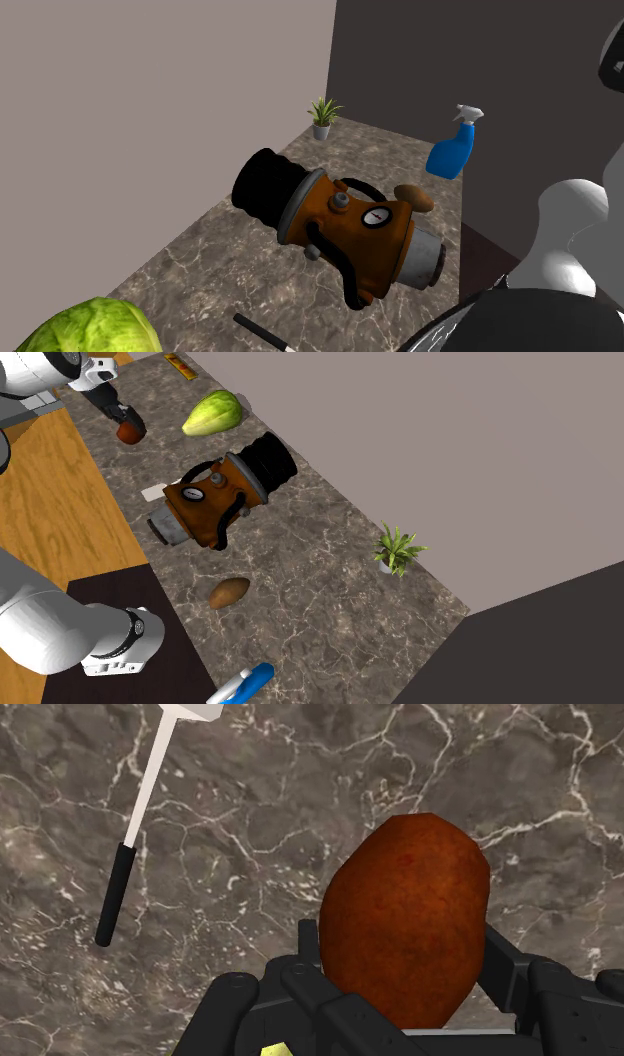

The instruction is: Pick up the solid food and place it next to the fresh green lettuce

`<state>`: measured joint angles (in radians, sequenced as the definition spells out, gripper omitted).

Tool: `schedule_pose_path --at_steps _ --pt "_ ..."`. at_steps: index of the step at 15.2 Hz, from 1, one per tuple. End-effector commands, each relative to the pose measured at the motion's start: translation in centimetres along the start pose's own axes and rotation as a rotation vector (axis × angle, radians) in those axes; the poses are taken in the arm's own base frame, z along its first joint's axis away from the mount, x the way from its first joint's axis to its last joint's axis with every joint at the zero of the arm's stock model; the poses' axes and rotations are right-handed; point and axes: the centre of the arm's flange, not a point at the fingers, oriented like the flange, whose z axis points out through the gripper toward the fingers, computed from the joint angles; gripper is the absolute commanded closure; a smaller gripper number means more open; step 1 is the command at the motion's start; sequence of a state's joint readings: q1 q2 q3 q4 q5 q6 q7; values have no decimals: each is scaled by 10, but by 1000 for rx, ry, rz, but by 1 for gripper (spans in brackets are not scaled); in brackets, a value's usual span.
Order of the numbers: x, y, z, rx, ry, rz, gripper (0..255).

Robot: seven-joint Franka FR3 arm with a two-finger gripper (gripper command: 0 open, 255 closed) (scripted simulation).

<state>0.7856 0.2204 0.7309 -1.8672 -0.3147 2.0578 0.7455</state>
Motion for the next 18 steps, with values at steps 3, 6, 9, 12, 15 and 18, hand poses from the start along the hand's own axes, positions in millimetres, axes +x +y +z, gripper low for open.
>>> schedule_pose_path --at_steps 3,6,9,12,15,18 --pt "-3 -1 21 0 0 0 255" --pt "-5 -2 37 0 0 0 255" --pt "-7 -4 52 0 0 0 255" --pt "-9 -5 68 0 0 0 255" --pt "-10 -6 84 0 0 0 255" --pt "-11 -6 86 0 0 0 255"
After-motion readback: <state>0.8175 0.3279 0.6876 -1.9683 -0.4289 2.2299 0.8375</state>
